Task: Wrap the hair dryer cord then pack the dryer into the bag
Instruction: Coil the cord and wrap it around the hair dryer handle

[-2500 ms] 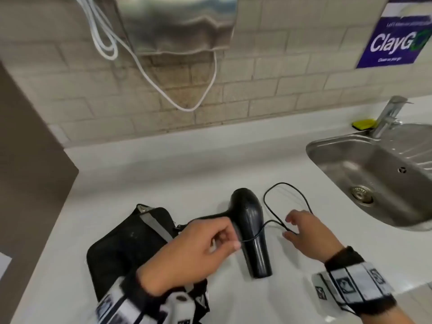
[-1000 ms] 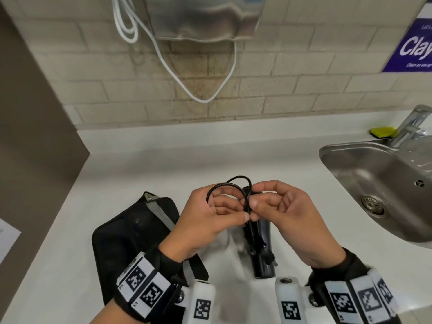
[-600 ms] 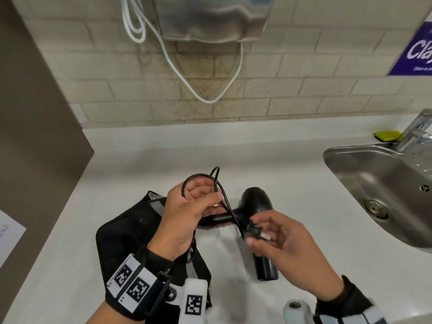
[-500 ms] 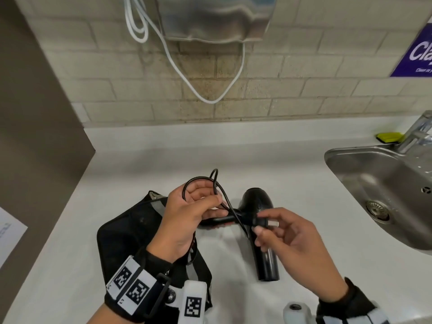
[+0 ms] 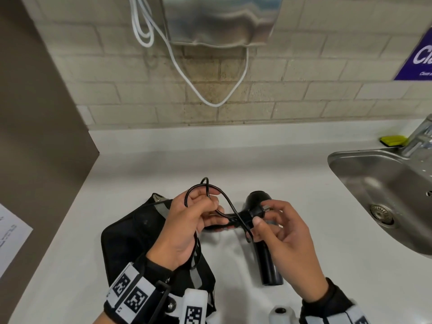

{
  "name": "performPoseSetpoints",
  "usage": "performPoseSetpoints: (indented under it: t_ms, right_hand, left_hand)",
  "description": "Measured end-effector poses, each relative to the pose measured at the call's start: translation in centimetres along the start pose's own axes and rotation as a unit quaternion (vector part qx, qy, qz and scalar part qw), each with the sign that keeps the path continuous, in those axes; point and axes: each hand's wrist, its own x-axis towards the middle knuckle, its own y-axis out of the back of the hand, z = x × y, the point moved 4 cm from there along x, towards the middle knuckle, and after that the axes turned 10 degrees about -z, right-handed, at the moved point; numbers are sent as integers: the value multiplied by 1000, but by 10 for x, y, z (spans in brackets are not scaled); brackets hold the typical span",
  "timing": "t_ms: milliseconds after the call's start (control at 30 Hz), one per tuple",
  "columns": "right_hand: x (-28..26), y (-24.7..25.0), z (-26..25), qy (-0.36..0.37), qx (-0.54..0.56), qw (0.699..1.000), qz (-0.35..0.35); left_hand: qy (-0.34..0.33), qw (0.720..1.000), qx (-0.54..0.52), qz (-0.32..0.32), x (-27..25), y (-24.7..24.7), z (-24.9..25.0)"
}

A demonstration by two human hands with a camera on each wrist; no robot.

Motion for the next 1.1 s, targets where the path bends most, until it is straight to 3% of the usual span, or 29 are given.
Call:
performPoseSetpoints:
  t_ms: [200,333,433,533,633,833,933,1000,1100]
  right_hand:
    - [-2,-9,10,-52,-72,992,-85]
    - [-9,-15,11,-73,-166,973,-142]
    - [-11,-19,-1,0,-182,981,-69]
    - [-9,-24,-9,100,-276,956,-32]
    - [-5,-26,-11,139,-300,944,2]
    - [0,0,-35,114,-142,981,68]
    - [6,30,-51,115,-66,983,123]
    - [9,56,-49,85,-89,980,155]
    - [9,95,-22,-21,-204,967,149]
  left_hand:
    - [7,1000,-29,2,-2,2,3]
    - [18,999,-34,-32,-3,-1,4]
    - [21,998,-14,-64,-4,-4,4]
    - [22,996,-12,-87,-4,-7,0]
    - [12,997,-7,-78,-4,-7,0]
    - [23,996,68,-48,-7,7,9]
    - [41,992,111,-43,-11,13,16]
    - [31,990,128,-45,-14,17,25]
    - [-6,991,125,-46,-18,20,42]
